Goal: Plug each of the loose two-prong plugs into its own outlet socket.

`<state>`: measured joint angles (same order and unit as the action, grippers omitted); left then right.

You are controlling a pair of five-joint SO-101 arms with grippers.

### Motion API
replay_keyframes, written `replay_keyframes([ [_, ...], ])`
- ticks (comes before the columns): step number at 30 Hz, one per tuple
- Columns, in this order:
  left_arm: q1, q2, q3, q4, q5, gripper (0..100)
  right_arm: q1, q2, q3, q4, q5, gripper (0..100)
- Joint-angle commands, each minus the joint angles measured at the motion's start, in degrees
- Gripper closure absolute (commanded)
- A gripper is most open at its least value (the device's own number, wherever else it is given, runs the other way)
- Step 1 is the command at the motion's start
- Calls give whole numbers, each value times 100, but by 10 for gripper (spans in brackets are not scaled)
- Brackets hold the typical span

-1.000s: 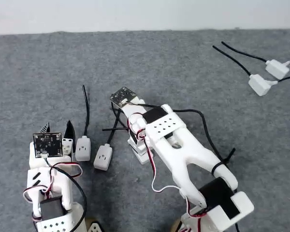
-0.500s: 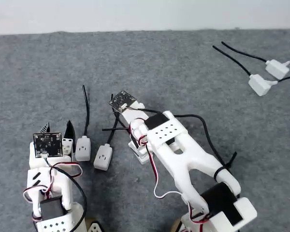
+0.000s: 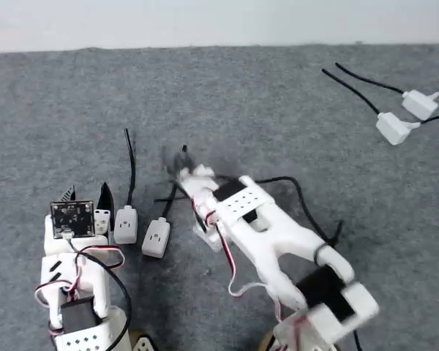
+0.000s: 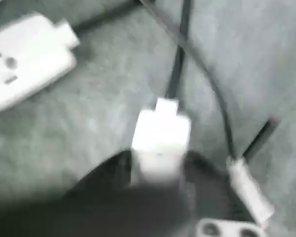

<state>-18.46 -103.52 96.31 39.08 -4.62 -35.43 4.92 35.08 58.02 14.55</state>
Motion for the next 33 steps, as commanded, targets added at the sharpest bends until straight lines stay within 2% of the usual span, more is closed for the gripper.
replay_keyframes([
  [1, 18, -70, -40, 0, -53, 808, -22, 180, 158, 251, 53, 677],
  [8, 18, -70, -40, 0, -343, 808, -31, 198, 202, 382, 53, 686],
  [10, 18, -70, -40, 0, -343, 808, -22, 251, 237, 347, 202, 768],
  [13, 18, -70, -40, 0, -352, 808, -22, 347, 237, 198, 440, 998],
  [15, 18, -70, -40, 0, -352, 808, -13, 365, 237, 189, 457, 951],
  [17, 18, -70, -40, 0, -352, 808, -13, 365, 237, 171, 475, 998],
  [25, 18, -70, -40, 0, -352, 808, 48, 295, 246, 189, 492, 991],
  [33, 18, -70, -31, 0, -360, 808, 426, -1191, 255, 813, 642, 991],
])
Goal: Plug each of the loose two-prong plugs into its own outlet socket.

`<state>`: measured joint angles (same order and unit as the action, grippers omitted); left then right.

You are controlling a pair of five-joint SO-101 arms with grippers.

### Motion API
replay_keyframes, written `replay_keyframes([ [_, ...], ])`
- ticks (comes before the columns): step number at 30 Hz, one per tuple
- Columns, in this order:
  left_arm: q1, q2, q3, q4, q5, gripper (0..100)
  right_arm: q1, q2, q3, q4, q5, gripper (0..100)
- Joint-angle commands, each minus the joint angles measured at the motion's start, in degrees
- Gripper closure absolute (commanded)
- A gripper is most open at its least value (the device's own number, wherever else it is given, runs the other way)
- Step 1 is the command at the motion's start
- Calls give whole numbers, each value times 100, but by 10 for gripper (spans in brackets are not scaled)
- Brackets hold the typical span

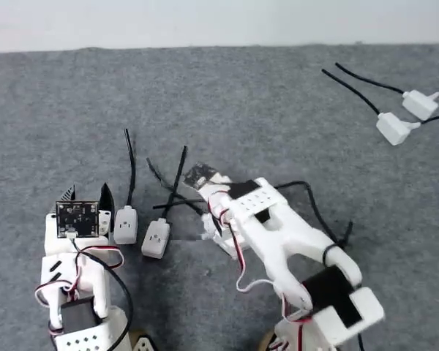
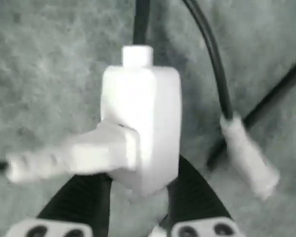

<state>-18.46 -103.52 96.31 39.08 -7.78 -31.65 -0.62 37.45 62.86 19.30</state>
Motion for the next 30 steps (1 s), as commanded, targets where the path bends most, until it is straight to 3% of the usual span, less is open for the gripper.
replay_keyframes([
  [1, 18, -70, -31, 0, -44, 808, 75, -813, 9, 435, 193, 991],
  [7, 18, -70, -31, 0, -44, 808, 338, -1499, 53, 734, 299, 991],
  [14, 18, -70, -31, 0, -44, 808, 321, -1095, 229, 259, 378, 981],
  [16, 18, -70, -31, 0, -44, 808, 312, -848, 229, 101, 378, 924],
  [20, 18, -70, -31, 0, -44, 808, 259, -391, 202, -48, 378, 709],
  [22, 18, -70, -31, 0, -44, 808, 145, -242, 202, -57, 378, 664],
  [30, 18, -70, -31, 0, -44, 808, -479, -145, 26, -356, 334, 705],
])
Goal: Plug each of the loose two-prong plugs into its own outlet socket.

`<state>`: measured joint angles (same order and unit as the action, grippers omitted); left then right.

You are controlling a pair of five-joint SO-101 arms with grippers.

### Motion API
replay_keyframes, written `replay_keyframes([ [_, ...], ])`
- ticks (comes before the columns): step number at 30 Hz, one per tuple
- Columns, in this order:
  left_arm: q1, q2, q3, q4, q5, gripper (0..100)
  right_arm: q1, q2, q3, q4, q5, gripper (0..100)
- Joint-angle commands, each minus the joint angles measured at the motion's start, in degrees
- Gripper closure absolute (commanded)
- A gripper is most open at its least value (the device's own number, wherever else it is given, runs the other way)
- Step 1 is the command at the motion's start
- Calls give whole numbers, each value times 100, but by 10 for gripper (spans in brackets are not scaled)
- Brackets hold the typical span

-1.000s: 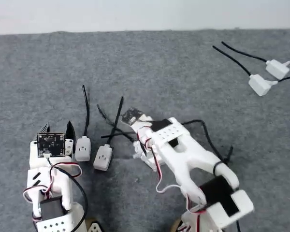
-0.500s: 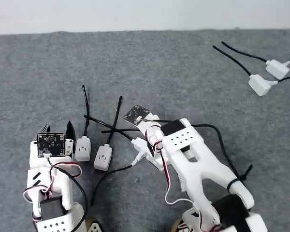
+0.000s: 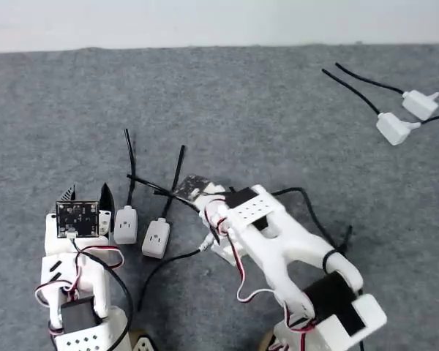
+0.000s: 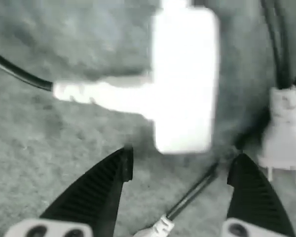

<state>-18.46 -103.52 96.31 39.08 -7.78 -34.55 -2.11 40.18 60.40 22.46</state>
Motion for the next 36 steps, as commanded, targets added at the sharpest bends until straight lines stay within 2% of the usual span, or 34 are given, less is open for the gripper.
replay_keyframes([
  [1, 18, -70, -31, 0, -44, 808, -198, 4, -316, -101, 18, 706],
  [12, 18, -70, -31, 0, -44, 808, -171, 101, -879, -242, 44, 707],
  [18, 18, -70, -31, 0, -44, 808, -163, 1253, -1459, -286, 26, 716],
  [20, 18, -70, -31, 0, -44, 808, -163, 1631, -1626, -277, 26, 785],
  [23, 18, -70, -31, 0, -44, 808, -171, 1763, -1899, -31, 18, 998],
  [25, 18, -70, -31, 0, -44, 808, -171, 1780, -1864, -31, 18, 962],
  [26, 18, -70, -31, 0, -44, 808, -180, 1771, -1829, -48, 18, 996],
  [36, 18, -70, -22, 0, -44, 808, 31, 1270, -1820, 215, -141, 991],
])
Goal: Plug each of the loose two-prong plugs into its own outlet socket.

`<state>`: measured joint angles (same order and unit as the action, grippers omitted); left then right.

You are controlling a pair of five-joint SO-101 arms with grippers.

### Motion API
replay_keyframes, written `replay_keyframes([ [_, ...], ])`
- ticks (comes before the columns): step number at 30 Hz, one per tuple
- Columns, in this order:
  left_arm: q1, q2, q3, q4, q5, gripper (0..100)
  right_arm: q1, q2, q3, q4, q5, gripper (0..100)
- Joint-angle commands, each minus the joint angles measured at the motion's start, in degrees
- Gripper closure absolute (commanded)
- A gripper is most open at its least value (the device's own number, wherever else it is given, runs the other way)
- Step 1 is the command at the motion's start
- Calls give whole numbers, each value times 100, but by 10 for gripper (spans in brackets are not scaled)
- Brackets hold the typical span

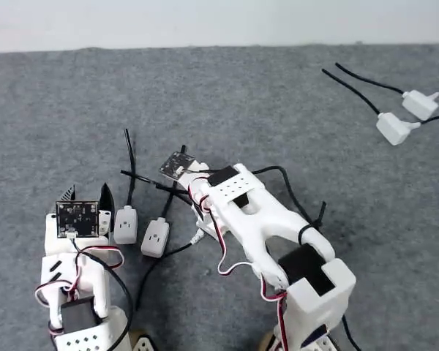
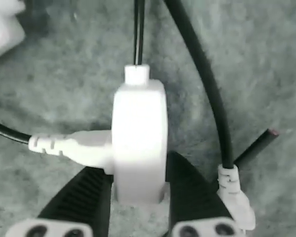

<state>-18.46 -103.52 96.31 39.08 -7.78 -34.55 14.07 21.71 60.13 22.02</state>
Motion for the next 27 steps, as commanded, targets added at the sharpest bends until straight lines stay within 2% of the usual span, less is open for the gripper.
replay_keyframes([
  [1, 18, -70, -22, 0, -44, 808, 101, -585, 26, 382, -97, 991],
  [9, 35, -70, 13, -9, -44, 808, 796, -3266, 53, 1701, 158, 991],
  [16, 35, -70, 13, -9, -44, 808, 1982, -4743, 35, 2431, 695, 991],
  [22, 26, -70, 13, -9, -44, 808, 3565, -4980, 44, 2352, 1336, 991],
  [27, 35, -70, 13, -9, -44, 808, 4514, -4980, 18, 1798, 1442, 991],
])
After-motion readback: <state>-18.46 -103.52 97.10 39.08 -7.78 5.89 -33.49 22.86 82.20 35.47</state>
